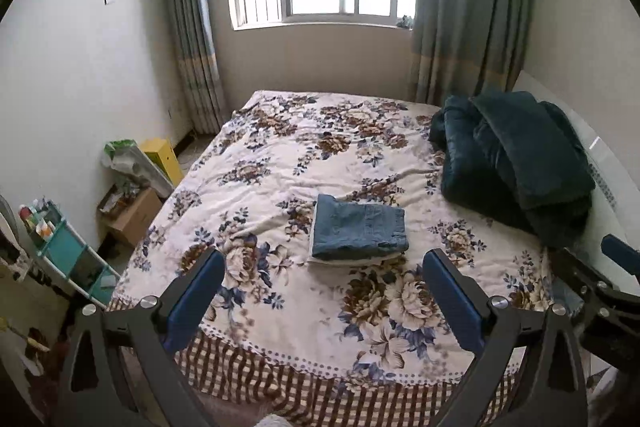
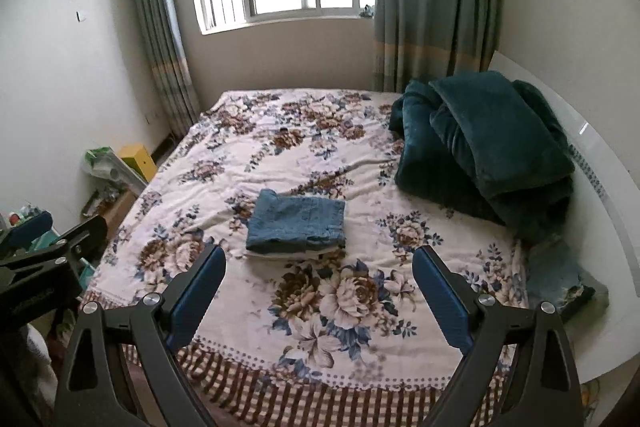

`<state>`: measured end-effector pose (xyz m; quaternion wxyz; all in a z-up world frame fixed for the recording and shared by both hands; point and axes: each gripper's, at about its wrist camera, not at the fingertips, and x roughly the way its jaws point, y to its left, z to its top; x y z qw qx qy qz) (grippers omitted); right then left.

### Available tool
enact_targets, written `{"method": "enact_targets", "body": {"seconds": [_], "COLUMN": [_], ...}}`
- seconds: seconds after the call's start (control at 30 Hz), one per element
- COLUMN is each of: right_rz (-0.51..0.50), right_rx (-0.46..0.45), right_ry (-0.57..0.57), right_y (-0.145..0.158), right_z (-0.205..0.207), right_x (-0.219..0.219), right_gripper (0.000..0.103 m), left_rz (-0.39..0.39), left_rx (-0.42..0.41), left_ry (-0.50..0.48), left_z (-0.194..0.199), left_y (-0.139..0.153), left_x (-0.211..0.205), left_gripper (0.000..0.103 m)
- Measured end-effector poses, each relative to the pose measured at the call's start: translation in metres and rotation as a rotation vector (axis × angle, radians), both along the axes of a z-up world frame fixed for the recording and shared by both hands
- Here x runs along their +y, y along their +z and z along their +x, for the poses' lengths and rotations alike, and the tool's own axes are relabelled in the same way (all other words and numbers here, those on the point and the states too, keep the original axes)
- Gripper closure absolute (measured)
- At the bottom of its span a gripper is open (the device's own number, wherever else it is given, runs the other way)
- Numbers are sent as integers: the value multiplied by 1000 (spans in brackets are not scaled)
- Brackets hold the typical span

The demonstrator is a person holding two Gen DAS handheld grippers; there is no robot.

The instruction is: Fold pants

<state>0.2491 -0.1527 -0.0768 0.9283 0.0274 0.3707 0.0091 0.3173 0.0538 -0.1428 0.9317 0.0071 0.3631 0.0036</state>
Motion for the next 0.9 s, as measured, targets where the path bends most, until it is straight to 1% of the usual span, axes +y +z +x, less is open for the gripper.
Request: {"method": "enact_targets", "body": {"seconds": [0.17, 0.3, 0.37, 0.53, 0.67, 0.9], "right_rz": [5, 11, 14, -9, -13, -43], "right_rx": [-49, -54, -48, -39, -34, -20], "right_ry": [7, 8, 4, -21, -58, -87], "right_y": [30, 39, 38, 25, 11, -16], "right_z": [-21, -28, -26, -4, 20, 60], "right_x": [10, 17, 17, 17, 14, 17], "right_gripper": [7, 6, 2, 2, 2, 2], "left_rz": [-4, -11, -3, 4, 32, 34], "left_rx": [-11, -8, -4, 9, 11, 40], "left_ry": [-14, -11, -4, -16, 0, 5], "left_z": [-12, -14, -11, 8, 26, 56], "left_y": [14, 16, 14, 3, -11, -33], "left_x": [2, 3, 6, 5, 4, 4], "left_gripper": [1, 1, 1, 0, 0, 0]}}
